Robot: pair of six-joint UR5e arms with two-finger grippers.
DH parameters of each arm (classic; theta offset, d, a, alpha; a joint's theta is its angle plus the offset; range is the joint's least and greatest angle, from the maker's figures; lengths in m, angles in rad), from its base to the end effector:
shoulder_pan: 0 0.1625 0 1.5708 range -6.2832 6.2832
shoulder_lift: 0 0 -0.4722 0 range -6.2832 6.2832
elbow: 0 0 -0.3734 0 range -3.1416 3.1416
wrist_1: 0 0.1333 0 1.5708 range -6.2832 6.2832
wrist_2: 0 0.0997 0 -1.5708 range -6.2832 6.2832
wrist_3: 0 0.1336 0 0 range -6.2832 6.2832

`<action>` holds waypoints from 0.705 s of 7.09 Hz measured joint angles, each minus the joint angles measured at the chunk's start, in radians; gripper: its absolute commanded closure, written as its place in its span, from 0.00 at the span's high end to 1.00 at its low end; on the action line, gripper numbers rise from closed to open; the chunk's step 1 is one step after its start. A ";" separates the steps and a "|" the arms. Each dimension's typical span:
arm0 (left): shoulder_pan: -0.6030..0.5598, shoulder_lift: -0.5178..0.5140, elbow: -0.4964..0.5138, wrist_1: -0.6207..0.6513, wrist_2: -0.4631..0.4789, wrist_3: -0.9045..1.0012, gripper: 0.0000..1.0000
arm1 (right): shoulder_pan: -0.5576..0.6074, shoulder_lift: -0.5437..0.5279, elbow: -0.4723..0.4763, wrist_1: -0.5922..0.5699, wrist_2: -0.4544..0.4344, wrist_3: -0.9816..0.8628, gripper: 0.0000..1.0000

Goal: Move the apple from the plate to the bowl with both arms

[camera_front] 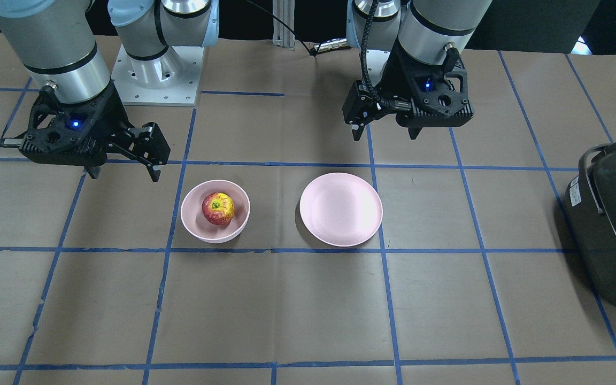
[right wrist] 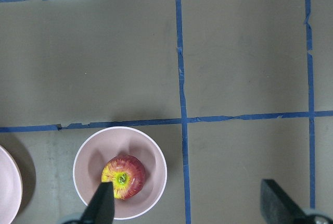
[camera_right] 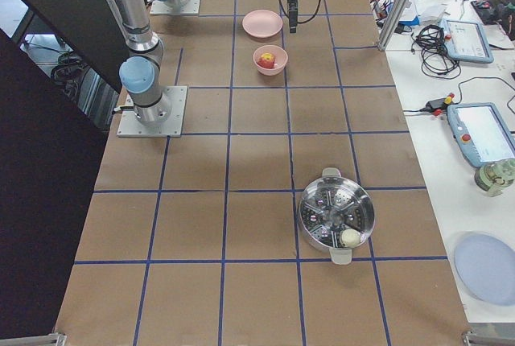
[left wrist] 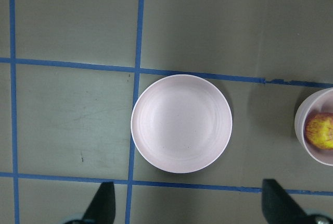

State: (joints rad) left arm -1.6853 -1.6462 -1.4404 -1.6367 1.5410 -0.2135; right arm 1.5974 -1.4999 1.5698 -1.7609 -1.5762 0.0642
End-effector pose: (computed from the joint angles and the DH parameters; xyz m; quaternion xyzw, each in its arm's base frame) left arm -0.1943 -0.4876 0.5193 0.0496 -0.9986 -0.0078 0.0138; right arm 0.1464 -0.5172 0.4868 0.0189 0.9980 -0.0601 0.0000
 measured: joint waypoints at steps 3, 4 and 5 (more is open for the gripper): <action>0.000 0.000 -0.004 0.006 0.005 0.001 1.00 | 0.001 -0.011 0.002 0.003 0.002 0.000 1.00; -0.001 0.000 -0.004 0.006 0.004 0.001 1.00 | 0.001 -0.014 0.005 0.006 0.001 0.000 1.00; -0.001 0.000 -0.004 0.006 0.004 0.000 1.00 | 0.001 -0.015 0.008 0.010 -0.001 0.000 1.00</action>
State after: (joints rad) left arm -1.6858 -1.6461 -1.4449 -1.6306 1.5446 -0.2130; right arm 1.5984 -1.5145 1.5782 -1.7504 -1.5771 0.0644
